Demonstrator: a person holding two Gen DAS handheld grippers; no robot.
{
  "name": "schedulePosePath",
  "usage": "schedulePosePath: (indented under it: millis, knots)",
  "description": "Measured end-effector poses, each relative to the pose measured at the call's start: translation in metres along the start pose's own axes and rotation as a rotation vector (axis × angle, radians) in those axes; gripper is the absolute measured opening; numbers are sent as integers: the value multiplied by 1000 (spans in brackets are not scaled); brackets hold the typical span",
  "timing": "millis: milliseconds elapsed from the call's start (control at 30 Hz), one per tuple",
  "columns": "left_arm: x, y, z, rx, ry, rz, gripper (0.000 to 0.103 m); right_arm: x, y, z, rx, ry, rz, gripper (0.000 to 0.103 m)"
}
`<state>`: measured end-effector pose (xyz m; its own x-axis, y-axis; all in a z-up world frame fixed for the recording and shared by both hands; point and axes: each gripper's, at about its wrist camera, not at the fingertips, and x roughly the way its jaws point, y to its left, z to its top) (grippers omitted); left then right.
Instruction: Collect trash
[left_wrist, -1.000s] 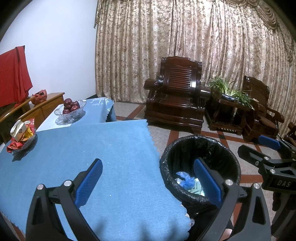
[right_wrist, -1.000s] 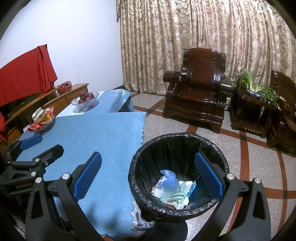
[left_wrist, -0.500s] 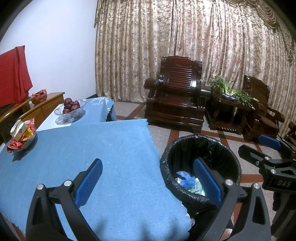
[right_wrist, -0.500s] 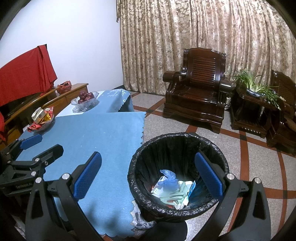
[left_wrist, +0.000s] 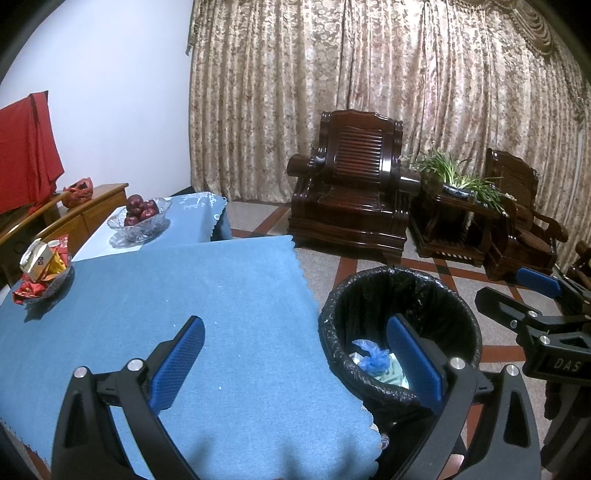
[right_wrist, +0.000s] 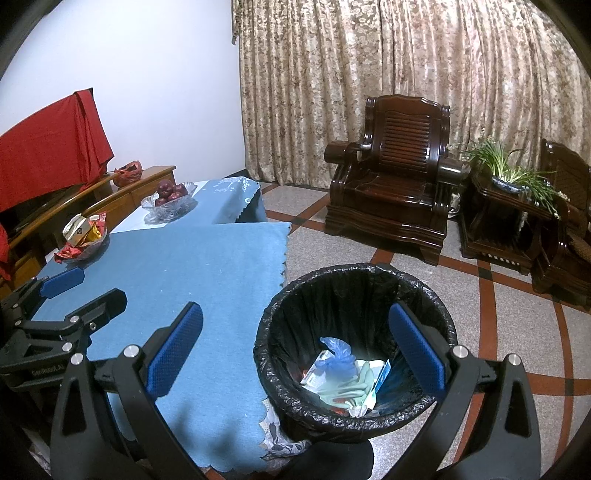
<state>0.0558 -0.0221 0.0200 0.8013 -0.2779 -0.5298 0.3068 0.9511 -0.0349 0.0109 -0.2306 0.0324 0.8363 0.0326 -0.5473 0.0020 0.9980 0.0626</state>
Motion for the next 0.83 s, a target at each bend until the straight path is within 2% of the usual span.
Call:
schedulePosePath:
  millis: [833]
  knots:
    - [-1,-3,-14,-1,7,3,97,3,2,-1,1,1,-1,98]
